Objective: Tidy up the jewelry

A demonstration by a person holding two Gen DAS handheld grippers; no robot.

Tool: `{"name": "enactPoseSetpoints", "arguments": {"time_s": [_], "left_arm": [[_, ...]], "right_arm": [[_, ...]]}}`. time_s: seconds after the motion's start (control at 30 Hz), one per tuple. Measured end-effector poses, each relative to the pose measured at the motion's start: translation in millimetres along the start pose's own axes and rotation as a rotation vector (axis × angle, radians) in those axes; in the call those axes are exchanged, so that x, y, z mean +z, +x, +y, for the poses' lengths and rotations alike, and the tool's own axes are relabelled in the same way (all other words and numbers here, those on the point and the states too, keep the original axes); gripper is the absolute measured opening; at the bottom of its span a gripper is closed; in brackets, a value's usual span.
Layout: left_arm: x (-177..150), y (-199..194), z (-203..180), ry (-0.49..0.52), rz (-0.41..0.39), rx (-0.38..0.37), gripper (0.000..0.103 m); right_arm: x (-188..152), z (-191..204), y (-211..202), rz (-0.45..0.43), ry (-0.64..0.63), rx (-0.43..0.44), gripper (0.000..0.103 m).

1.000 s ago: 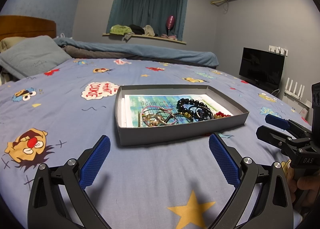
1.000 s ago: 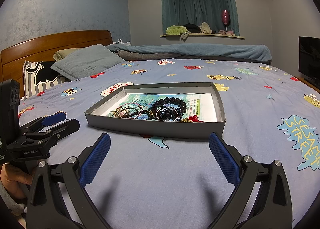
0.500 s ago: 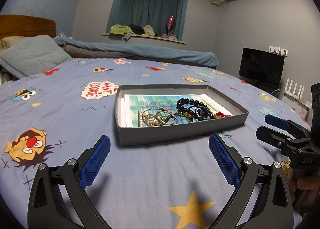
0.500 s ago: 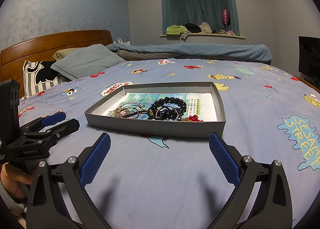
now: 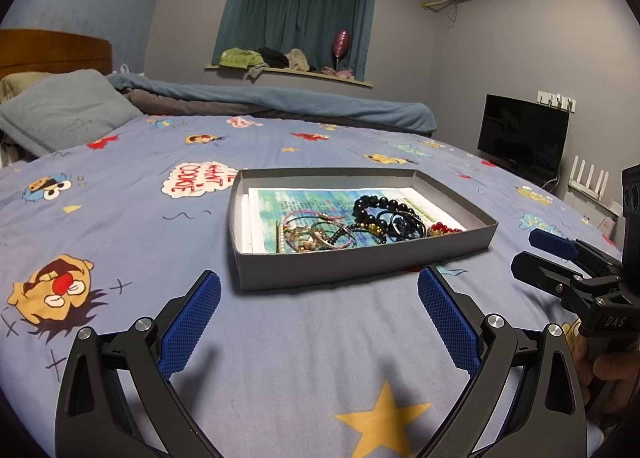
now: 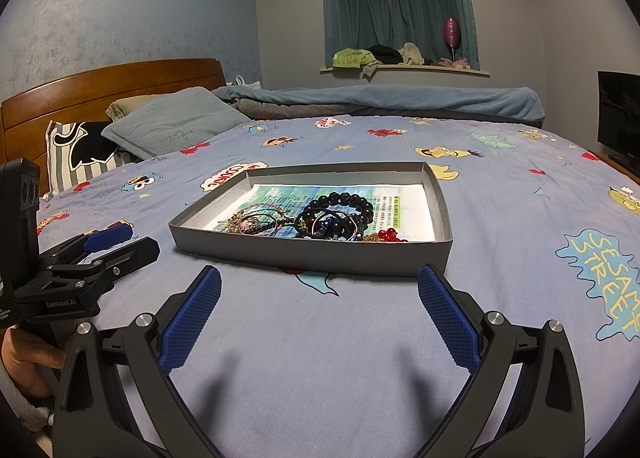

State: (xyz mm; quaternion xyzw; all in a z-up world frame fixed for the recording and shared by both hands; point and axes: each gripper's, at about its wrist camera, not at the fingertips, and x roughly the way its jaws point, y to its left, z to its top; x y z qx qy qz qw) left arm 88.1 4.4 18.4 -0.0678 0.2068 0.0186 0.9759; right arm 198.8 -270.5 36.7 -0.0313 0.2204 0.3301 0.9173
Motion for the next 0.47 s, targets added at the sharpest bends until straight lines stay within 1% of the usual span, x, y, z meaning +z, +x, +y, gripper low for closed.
{"name": "enactPoseSetpoints", "arguments": {"time_s": [0.47], "left_arm": [[-1.0,1.9,-0.3,-0.002,0.003,-0.001,0.098]], "right_arm": [[-0.2,-0.1,-0.4,0.001,0.001,0.001,0.097]]}}
